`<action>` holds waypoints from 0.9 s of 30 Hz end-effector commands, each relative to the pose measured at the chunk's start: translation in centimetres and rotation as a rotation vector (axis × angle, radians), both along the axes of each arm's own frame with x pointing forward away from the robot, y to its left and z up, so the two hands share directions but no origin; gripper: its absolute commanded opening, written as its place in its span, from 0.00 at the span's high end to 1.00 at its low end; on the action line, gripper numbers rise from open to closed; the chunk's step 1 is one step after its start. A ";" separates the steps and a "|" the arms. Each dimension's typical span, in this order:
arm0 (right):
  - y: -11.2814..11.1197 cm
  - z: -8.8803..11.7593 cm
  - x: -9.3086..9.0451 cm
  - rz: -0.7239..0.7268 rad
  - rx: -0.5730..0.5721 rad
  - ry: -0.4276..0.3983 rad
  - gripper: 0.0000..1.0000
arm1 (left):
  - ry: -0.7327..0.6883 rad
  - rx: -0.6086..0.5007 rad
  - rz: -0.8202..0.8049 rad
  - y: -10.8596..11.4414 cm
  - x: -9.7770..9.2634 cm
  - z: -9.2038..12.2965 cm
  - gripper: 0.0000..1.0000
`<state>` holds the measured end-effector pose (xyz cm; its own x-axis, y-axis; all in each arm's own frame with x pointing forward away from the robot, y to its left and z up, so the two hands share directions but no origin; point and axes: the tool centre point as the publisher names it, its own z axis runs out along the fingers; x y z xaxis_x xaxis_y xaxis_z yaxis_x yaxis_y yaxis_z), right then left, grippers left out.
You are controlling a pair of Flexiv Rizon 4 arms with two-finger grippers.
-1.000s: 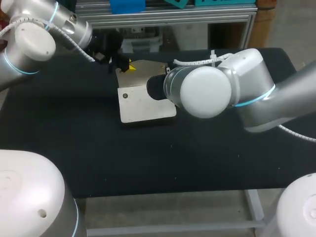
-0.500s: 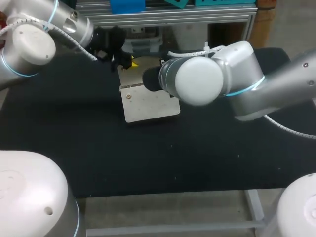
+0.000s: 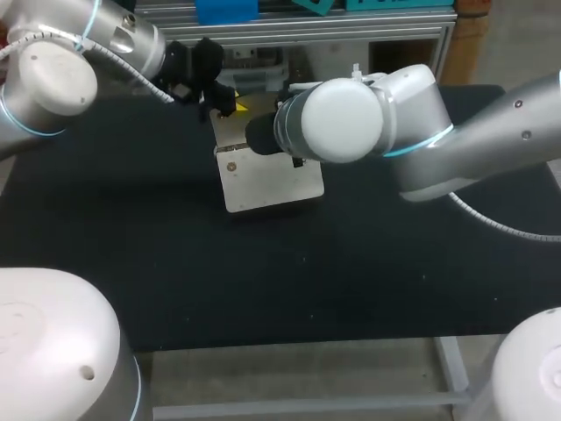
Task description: Pick up the bag, open it, inspect its contents, close it, and place it on the opposite side
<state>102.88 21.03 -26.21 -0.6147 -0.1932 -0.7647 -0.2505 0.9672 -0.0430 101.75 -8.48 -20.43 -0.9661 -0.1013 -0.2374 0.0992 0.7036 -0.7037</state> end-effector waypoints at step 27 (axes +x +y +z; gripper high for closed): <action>-0.6 -3.1 -2.4 -0.016 -0.012 0.061 1.00 | -0.028 -0.053 0.011 0.7 -0.7 0.6 1.00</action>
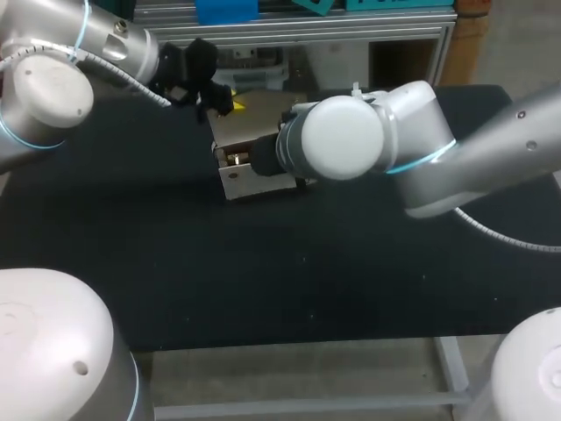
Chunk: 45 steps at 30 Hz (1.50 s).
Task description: Pick up the bag, open it, inspect its contents, close it, and place it on the opposite side
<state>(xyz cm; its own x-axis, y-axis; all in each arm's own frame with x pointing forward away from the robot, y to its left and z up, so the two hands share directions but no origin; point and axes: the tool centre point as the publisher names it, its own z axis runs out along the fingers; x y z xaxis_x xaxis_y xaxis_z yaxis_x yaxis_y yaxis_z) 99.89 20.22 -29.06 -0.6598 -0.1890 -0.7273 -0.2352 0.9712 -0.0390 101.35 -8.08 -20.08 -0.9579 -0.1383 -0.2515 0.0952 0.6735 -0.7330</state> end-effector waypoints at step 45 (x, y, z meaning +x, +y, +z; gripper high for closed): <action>0.4 -2.1 1.5 0.003 -0.054 0.100 1.00 | -0.032 -0.026 -0.060 -0.2 -1.2 0.2 1.00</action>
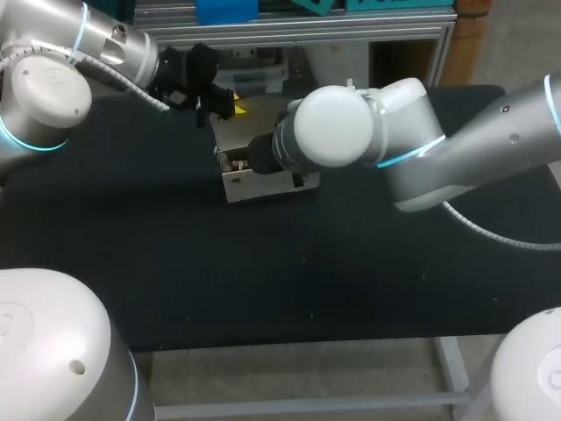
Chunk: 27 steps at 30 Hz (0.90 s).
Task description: Pick up the bag, open it, inspect its contents, close it, and place it on the opposite side
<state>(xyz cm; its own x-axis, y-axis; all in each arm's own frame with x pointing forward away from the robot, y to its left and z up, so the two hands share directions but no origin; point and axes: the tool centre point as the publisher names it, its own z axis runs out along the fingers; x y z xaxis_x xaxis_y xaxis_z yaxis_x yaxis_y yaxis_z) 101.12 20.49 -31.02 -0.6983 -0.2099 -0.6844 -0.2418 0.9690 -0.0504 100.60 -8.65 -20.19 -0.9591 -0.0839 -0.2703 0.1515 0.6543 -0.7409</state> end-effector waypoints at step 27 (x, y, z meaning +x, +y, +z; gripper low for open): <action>-0.2 -1.8 -0.4 0.010 -0.042 0.134 0.07 | -0.065 -0.011 -0.045 0.3 -1.5 0.4 1.00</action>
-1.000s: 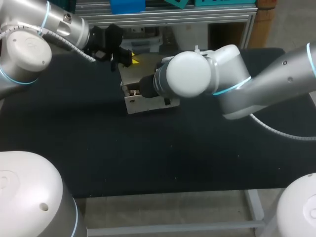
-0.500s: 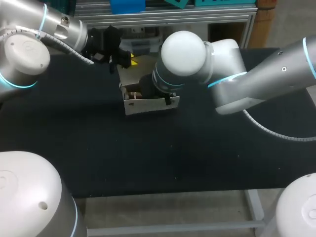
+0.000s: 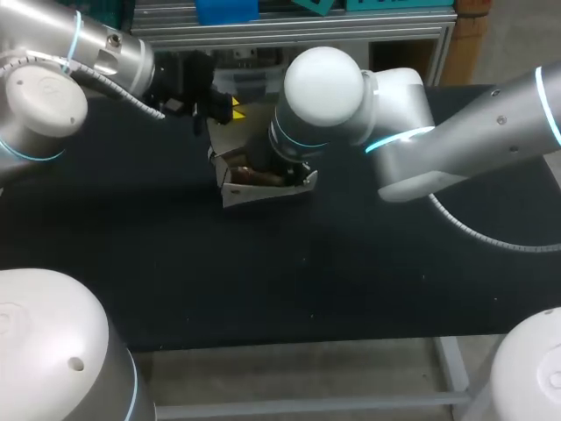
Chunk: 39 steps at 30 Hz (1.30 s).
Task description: Pick up the bag, open it, inspect its contents, close it, and place it on the opposite side
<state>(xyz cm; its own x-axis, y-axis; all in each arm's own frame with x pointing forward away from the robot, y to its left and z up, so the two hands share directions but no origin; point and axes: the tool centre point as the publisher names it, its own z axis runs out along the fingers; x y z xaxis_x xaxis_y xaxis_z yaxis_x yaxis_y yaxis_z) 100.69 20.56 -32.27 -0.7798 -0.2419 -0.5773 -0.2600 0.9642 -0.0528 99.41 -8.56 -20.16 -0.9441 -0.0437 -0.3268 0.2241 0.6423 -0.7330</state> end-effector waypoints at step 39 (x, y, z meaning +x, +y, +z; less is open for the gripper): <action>-0.2 -0.2 0.0 0.000 0.007 -0.012 0.19 | -0.001 0.007 -0.007 0.0 -0.2 0.1 1.00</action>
<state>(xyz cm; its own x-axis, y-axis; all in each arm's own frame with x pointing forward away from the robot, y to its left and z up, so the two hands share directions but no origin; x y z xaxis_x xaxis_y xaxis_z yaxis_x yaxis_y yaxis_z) 100.72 20.51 -32.10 -0.7803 -0.2422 -0.5766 -0.2626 0.9636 -0.0495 99.30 -8.67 -20.29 -0.9443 -0.0343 -0.3273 0.2286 0.6470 -0.7274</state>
